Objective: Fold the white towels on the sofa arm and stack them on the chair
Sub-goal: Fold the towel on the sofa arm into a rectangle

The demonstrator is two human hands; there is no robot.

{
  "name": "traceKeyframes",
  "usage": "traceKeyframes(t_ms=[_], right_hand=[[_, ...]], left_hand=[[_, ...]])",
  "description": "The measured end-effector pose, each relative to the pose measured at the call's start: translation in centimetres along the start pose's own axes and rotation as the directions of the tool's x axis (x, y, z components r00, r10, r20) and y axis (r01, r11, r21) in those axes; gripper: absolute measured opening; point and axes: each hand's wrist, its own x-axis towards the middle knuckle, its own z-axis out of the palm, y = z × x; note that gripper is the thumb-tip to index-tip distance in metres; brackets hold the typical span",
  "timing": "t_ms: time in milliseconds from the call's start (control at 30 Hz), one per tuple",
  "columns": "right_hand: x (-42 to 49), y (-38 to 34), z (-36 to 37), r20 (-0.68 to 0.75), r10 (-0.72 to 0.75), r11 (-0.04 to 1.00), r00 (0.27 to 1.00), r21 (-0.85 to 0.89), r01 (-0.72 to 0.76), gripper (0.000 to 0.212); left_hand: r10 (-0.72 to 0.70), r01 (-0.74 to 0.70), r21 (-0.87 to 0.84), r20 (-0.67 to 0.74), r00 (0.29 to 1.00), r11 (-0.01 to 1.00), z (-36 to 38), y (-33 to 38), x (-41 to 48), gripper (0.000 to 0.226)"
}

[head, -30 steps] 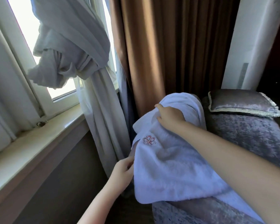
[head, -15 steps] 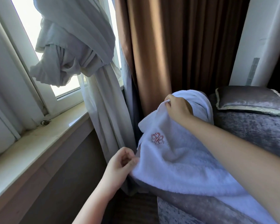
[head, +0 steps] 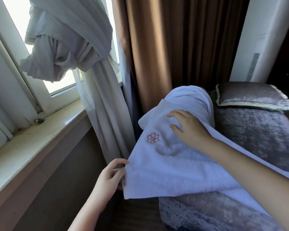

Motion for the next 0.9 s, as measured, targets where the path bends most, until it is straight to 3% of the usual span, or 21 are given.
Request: traceKeyframes(t_ms=[67, 200, 367, 533, 667, 800, 900], right_hand=[[-4.1, -0.2, -0.9, -0.078, -0.069, 0.998, 0.995, -0.004, 0.069, 0.021], [-12.3, -0.2, -2.0, -0.114, -0.134, 0.986, 0.984, -0.112, 0.121, 0.019], [-18.4, 0.9, -1.7, 0.110, -0.285, 0.882, 0.952, -0.360, 0.306, 0.033], [-17.4, 2.0, -3.2, -0.140, -0.218, 0.898, 0.966, -0.417, 0.143, 0.011], [-13.6, 2.4, -5.7, -0.291, 0.033, 0.972, 0.956, -0.212, -0.099, 0.005], [-9.1, 4.8, -6.1, -0.262, 0.235, 0.950, 0.936, -0.144, -0.278, 0.014], [-7.5, 6.6, -5.0, -0.113, 0.357, 0.862, 0.927, -0.343, -0.374, 0.018]], left_hand=[[0.055, -0.050, -0.066, 0.072, 0.996, 0.997, -0.9, 0.0, -0.6, 0.047], [0.245, -0.256, 0.114, 0.102, 0.964, 0.960, -1.2, 0.0, -0.4, 0.050], [0.376, -0.360, 0.150, -0.103, 0.921, 0.921, 0.1, 1.1, 1.3, 0.032], [0.445, -0.432, 0.114, -0.131, 0.886, 0.895, 1.8, 3.9, 3.2, 0.025], [0.459, -0.422, 0.196, -0.218, 0.861, 0.885, 2.5, 6.9, 5.5, 0.034], [0.450, -0.346, 0.365, -0.255, 0.856, 0.864, 2.9, 9.4, 8.5, 0.024], [0.379, -0.191, 0.606, -0.198, 0.904, 0.772, 3.1, 8.9, 11.6, 0.021]])
